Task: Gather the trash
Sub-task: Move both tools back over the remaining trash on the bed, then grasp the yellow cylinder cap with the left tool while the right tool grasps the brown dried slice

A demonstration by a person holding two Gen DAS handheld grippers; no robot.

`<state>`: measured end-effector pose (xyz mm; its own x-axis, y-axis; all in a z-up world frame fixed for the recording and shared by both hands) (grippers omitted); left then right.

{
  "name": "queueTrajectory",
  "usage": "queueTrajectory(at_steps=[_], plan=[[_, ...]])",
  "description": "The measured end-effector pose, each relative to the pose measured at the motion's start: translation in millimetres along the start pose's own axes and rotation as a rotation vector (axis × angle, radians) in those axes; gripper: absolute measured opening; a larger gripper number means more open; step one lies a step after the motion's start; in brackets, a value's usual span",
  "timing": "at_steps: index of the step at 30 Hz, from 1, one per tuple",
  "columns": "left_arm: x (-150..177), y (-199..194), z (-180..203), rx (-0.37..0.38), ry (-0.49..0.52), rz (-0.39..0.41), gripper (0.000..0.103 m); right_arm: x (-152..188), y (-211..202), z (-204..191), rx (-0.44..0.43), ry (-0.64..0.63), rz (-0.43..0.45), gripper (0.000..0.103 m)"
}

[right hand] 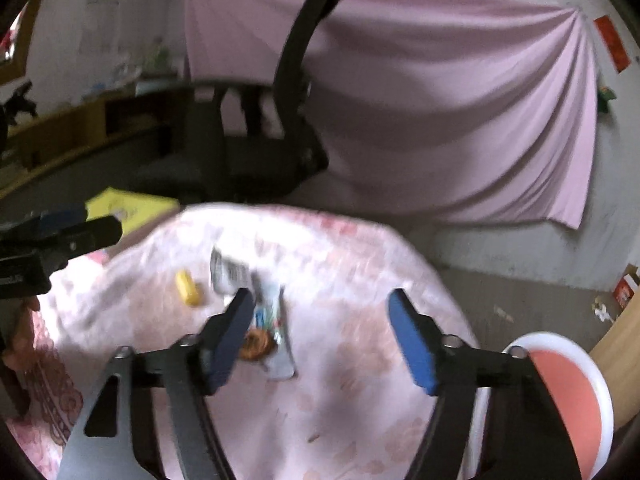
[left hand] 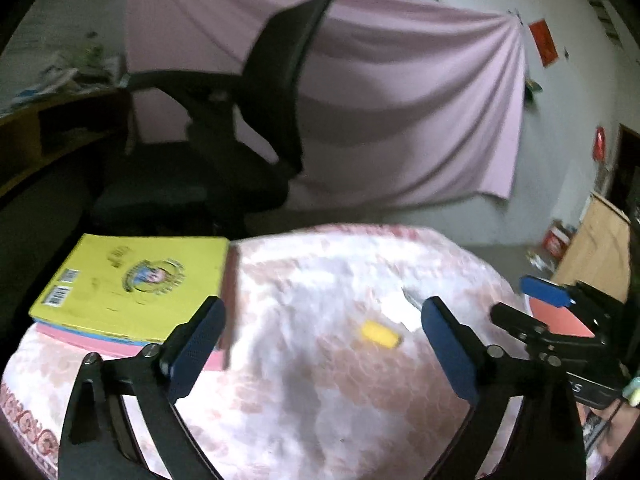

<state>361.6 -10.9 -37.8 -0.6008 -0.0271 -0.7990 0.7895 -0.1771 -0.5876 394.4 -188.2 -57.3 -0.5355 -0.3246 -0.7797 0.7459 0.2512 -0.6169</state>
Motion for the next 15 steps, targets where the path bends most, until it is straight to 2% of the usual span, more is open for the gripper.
queueTrajectory(at_steps=[1,7,10,12,15], plan=[[1.5,3.2,2.5,0.008,0.011,-0.018,0.088,1.6,2.4,-2.2,-0.006,-0.006,-0.018,0.055],[11.9,24.9,22.4,0.043,0.106,-0.134,0.068,5.8,8.7,-5.9,-0.021,-0.012,-0.074,0.048],[17.6,36.8,27.6,0.062,0.131,-0.199,0.058,6.9,11.6,-2.4,-0.03,0.009,-0.092,0.047],[19.1,44.7,30.0,0.066,0.137,-0.229,0.055,7.5,11.8,-1.2,-0.037,0.019,-0.098,0.047],[18.1,51.5,33.6,0.069,0.154,-0.232,0.051,7.8,13.0,-3.3,-0.038,0.012,-0.107,0.047]])
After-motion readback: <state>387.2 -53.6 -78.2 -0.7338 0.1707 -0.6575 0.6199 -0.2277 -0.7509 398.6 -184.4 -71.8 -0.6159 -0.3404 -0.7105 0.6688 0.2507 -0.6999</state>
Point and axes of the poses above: each gripper's, at about its wrist camera, not at the fingertips, and y roughly the way its jaws point, z to its right, x to its underside, the point moved 6 cm from there along y, roughly the way its jaws point, and after that the axes turned 4 degrees about -z, right-handed, at the moved point
